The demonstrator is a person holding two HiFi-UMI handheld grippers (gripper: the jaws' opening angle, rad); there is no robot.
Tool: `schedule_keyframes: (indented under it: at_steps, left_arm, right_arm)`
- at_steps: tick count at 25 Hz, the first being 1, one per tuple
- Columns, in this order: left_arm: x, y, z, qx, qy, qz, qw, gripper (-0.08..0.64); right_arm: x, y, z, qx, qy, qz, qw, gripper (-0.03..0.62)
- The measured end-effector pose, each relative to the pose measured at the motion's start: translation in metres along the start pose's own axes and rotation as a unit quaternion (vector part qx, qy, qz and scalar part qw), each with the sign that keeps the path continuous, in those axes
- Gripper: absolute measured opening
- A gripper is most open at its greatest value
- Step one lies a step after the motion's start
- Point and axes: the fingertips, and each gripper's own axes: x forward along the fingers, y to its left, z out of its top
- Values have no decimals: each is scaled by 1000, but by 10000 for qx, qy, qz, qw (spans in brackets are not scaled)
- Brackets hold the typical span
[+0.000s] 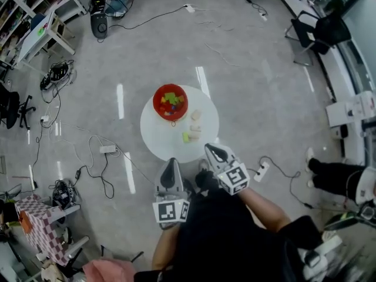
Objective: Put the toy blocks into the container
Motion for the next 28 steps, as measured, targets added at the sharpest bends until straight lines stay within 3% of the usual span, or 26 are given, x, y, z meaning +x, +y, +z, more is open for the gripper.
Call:
schedule_keyframes:
  at_steps: [12,18,28]
  left_arm:
    - [41,20,0,59,22,-249,9997,-2]
    - [65,37,16,-232,-5,-305,9993,-2]
    - [90,57,23,-269,-2,-474,9985,-2]
  right_arm:
    - [45,-23,-39,-113,617,-76,9980,-3]
    - [69,-27,-60,-173,1091,-145,9938,-3]
    - [113,-43,-130,-395,1742,-149,9838,-3]
